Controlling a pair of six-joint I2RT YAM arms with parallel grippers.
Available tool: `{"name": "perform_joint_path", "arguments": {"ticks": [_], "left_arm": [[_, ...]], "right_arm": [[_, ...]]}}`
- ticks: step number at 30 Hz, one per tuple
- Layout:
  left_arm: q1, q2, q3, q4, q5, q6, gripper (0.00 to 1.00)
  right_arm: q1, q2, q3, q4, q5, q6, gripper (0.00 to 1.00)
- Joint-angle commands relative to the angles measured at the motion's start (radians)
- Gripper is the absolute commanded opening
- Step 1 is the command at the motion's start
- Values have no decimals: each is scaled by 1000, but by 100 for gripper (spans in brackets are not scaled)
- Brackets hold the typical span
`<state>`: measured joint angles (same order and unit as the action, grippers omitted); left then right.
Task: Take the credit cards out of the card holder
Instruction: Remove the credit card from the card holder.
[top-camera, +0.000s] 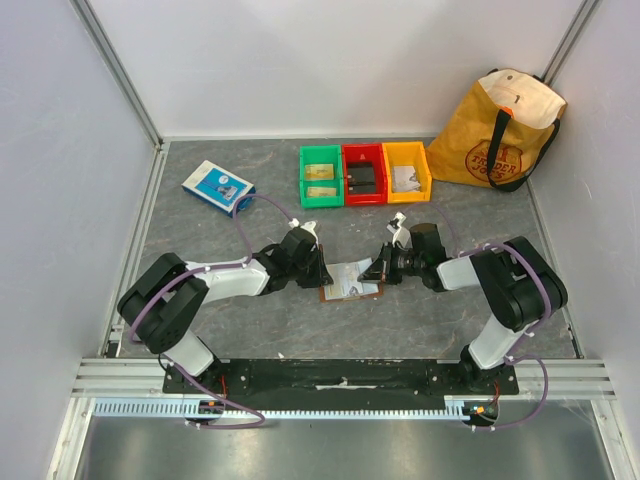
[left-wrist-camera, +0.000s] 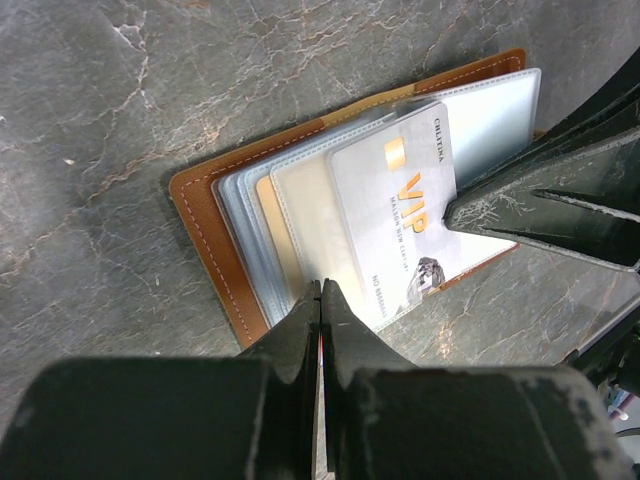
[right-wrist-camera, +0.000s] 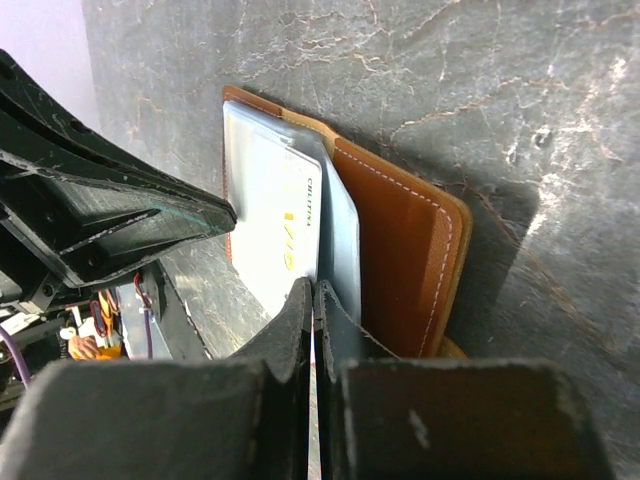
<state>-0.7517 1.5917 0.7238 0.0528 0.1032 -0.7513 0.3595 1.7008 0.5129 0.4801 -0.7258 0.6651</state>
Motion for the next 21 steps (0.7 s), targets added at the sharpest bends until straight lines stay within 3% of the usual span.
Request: {"name": "perform_joint_path", "arguments": {"ticks": [1, 8, 16, 21], "left_arm": [[5, -13, 2, -94, -30, 41, 5], [2, -52, 63, -99, 15, 53, 10], [2, 25, 152, -64, 84, 79, 11], [-1, 100, 155, -56, 98, 79, 5]], "right_arm": [[-7, -21, 30, -104, 57, -71, 0], [-8, -18, 39, -120, 59, -70, 0], [-8, -1, 55, -126, 43, -78, 0], [-7, 2, 58, -124, 46, -78, 0]]}}
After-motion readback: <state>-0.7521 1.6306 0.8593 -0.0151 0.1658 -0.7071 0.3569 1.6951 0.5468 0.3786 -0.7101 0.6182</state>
